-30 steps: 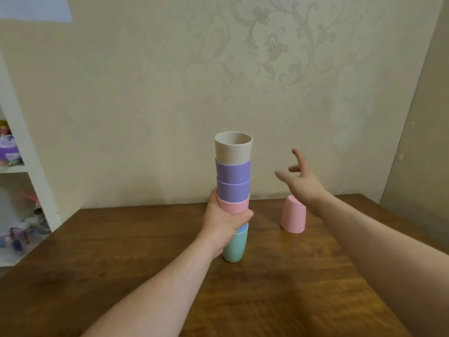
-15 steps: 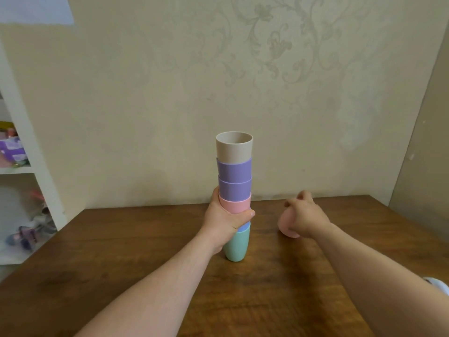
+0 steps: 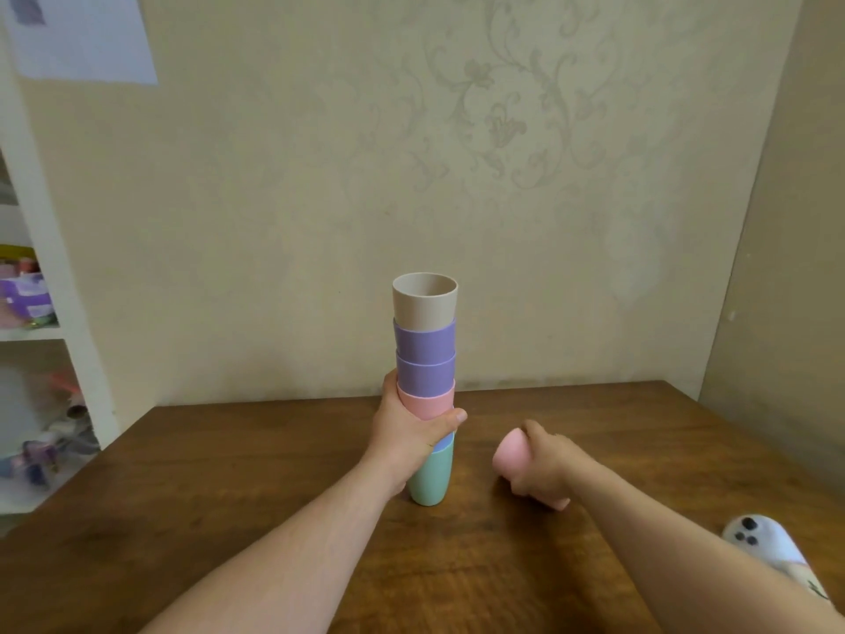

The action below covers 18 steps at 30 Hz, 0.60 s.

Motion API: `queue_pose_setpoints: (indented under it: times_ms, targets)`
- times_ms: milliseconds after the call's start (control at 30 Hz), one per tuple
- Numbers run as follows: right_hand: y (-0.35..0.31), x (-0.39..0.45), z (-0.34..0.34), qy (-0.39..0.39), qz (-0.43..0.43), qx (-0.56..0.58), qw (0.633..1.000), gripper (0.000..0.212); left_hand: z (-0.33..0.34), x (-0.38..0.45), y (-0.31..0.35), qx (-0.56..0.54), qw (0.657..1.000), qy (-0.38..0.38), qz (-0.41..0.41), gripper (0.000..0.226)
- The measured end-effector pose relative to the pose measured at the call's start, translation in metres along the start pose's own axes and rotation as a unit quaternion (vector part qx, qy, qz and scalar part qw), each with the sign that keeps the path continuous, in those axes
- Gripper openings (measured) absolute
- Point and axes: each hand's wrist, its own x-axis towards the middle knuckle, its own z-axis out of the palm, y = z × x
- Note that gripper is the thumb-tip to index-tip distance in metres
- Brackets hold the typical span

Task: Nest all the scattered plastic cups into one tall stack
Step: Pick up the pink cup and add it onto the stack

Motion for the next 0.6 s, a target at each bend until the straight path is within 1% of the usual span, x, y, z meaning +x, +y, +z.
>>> queue_pose_setpoints:
  times_ms: [67, 100, 167, 200, 233, 300, 367, 433, 500, 533, 600]
  targets:
    - [-0.001, -0.006, 0.002, -0.002, -0.005, -0.010, 1.000, 0.103, -0.002, -0.004, 0.003, -0.016, 1.000, -0.012, -0.006, 0.083]
    - [-0.002, -0.007, 0.000, 0.008, -0.013, 0.014, 1.000, 0.100, -0.003, -0.005, 0.005, -0.031, 0.999, -0.019, -0.013, 0.081]
    - [-0.009, -0.012, -0.016, 0.064, -0.052, 0.130, 0.988, 0.091, -0.007, -0.007, 0.011, -0.064, 0.997, -0.030, -0.030, 0.078]
    - [-0.015, -0.016, -0.030, 0.101, -0.078, 0.211, 0.969, 0.084, -0.009, -0.007, 0.014, -0.078, 0.996, -0.033, -0.034, 0.078]
    - [-0.025, -0.022, -0.047, 0.131, -0.102, 0.291, 0.942, 0.075, -0.010, -0.006, 0.017, -0.089, 0.995, -0.036, -0.035, 0.080]
    - [-0.049, -0.041, -0.087, 0.168, -0.145, 0.409, 0.885, 0.059, -0.011, -0.004, 0.026, -0.101, 0.994, -0.042, -0.031, 0.088]
    - [-0.075, -0.060, -0.127, 0.190, -0.188, 0.482, 0.834, 0.060, -0.011, 0.000, 0.035, -0.104, 0.993, -0.048, -0.015, 0.100]
    - [-0.100, -0.080, -0.158, 0.215, -0.227, 0.523, 0.793, 0.064, -0.010, 0.006, 0.047, -0.096, 0.994, -0.045, 0.005, 0.105]
    - [-0.122, -0.095, -0.179, 0.233, -0.270, 0.539, 0.763, 0.059, -0.007, 0.012, 0.059, -0.088, 0.995, -0.031, 0.024, 0.096]
    - [-0.131, -0.101, -0.185, 0.235, -0.287, 0.541, 0.754, 0.055, -0.006, 0.015, 0.064, -0.088, 0.995, -0.019, 0.029, 0.090]
    - [-0.146, -0.108, -0.187, 0.233, -0.311, 0.528, 0.755, 0.056, -0.004, 0.018, 0.068, -0.090, 0.995, -0.015, 0.035, 0.076]
